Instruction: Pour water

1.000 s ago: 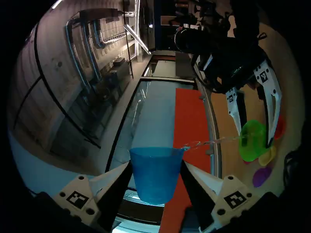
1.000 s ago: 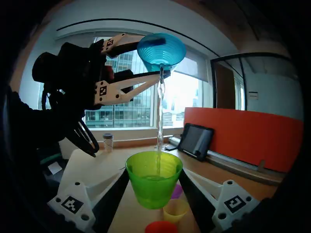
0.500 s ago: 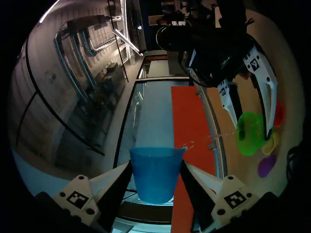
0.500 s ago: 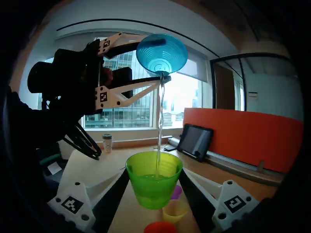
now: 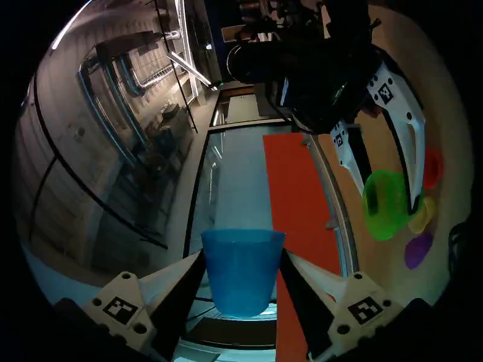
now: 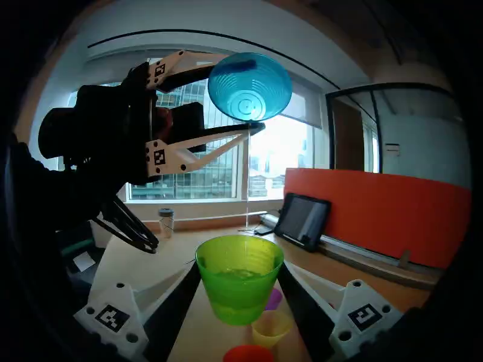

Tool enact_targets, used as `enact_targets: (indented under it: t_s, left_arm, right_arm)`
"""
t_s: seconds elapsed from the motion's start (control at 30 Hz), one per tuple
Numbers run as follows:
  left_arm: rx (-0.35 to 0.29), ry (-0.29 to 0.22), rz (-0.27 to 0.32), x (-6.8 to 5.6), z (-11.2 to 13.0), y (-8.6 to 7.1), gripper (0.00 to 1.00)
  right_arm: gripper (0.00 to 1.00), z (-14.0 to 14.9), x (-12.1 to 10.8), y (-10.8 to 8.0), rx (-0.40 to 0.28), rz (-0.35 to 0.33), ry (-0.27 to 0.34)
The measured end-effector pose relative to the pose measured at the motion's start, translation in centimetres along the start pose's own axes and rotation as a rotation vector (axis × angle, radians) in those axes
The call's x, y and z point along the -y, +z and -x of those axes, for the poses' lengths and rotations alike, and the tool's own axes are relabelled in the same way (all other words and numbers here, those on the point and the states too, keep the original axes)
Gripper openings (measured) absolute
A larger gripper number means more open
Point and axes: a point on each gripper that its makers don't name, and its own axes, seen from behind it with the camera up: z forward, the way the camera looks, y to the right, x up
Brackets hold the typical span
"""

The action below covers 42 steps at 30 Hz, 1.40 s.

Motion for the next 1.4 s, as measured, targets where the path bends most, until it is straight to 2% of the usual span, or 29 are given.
enact_targets:
  t_s: [0.2,0.3,0.53,0.7,0.97,1.4]
  left_arm:
    - [0.000,-0.022,-0.002,0.1,0.1,0.1,0.84]
    - [0.004,-0.054,0.003,0.1,0.4,0.2,0.84]
    - [0.000,-0.192,0.012,0.3,0.9,0.4,0.84]
    - [0.004,-0.312,0.021,0.1,1.2,0.5,0.84]
    - [0.034,-0.561,0.044,-0.3,2.5,0.7,0.84]
    - [0.082,-0.879,0.068,-0.4,4.2,0.6,0.85]
  right_arm:
    - [0.89,-0.1,-0.2,-0.1,-0.005,0.003,0.001]
    - [0.89,-0.1,-0.2,-0.1,-0.007,0.005,0.002]
    - [0.89,-0.1,-0.3,-0.2,-0.011,0.009,0.001]
    - [0.89,-0.3,-0.5,-0.3,-0.018,0.014,0.004]
    - [0.89,-0.6,-0.5,-0.4,-0.028,0.016,0.002]
    - [0.89,-1.1,-0.8,-0.7,-0.043,0.024,0.004]
